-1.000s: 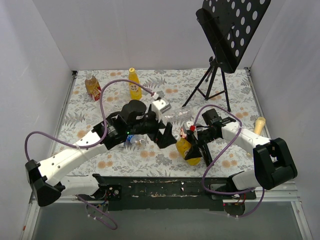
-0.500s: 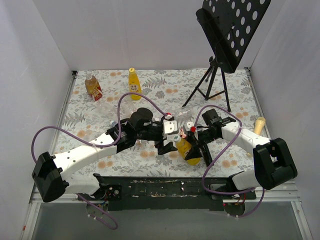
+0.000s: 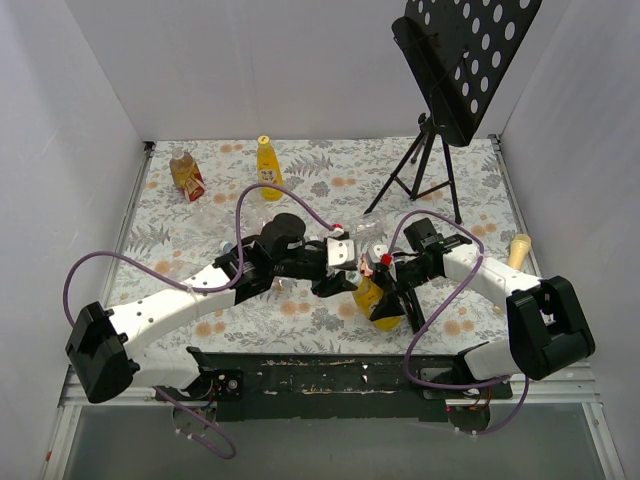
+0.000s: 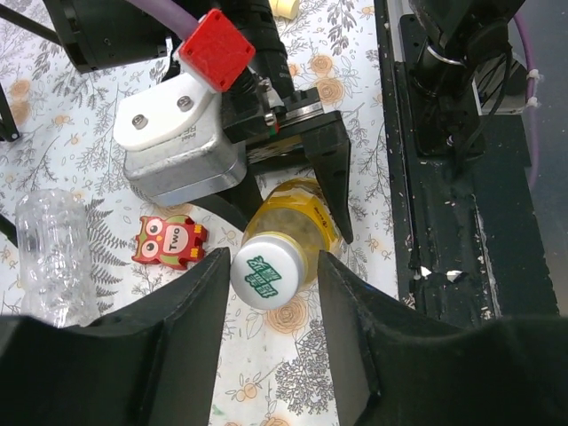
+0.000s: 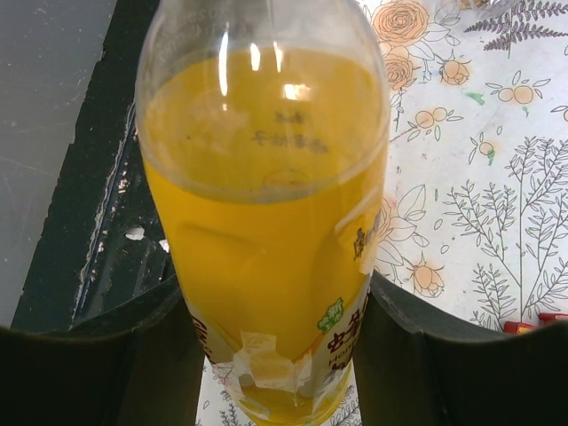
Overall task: Unscrew the bottle caps
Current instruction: Unscrew the bottle cap from the plastic bottle.
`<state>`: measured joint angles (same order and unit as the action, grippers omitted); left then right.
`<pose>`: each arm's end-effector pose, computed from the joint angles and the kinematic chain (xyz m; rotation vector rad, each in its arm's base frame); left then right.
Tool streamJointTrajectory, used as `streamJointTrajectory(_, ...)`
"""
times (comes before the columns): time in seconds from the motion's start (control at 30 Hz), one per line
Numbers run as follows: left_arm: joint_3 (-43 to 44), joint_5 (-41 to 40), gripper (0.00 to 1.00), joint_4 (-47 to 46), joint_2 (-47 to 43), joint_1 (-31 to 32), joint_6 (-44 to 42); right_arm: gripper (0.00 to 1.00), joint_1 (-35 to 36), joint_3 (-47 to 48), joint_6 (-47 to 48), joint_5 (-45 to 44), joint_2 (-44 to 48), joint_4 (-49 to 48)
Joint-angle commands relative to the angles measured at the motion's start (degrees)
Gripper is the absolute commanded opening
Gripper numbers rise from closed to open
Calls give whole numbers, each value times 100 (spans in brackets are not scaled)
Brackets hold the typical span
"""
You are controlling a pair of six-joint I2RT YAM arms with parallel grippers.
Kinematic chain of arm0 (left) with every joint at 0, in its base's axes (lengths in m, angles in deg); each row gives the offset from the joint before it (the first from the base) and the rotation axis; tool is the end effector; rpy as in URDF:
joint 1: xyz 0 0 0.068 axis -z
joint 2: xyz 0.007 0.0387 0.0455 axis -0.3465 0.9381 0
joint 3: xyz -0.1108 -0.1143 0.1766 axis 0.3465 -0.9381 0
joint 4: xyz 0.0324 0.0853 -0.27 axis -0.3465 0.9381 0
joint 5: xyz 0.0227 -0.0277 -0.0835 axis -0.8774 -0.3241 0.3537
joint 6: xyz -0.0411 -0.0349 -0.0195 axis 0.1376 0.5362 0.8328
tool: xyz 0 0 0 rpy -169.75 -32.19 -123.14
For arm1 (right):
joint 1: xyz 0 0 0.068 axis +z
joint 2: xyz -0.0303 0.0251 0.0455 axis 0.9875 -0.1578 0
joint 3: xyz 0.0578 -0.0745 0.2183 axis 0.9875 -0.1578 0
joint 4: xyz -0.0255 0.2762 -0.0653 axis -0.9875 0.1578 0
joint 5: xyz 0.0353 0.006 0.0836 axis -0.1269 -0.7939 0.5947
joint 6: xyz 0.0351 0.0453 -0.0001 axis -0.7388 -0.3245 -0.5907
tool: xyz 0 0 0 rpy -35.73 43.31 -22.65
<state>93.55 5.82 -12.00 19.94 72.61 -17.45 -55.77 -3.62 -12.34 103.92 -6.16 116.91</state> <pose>0.1775 -0.2661 0.2639 1.0421 1.9376 -1.3077 0.2204 0.1427 0.1379 -1.7192 1.5182 1.1757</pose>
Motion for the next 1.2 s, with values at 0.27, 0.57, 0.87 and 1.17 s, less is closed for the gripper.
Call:
streamJointTrajectory(0.27,582,-11,0,262,324,-48,726,15,17,178,54,242,133,41)
streamJointTrajectory(0.57,2227,-1980,0,2169,913,22,6517,15,25,195,19,224,71,14)
streamJointTrajectory(0.87,2490,-2938,3,2636,1010,259,6346,15,34,178,-25,137,53,-12)
streamJointTrajectory(1.17,1211,-1905,98,1407,-544,233,3009,15,34,213,10,198,18,41)
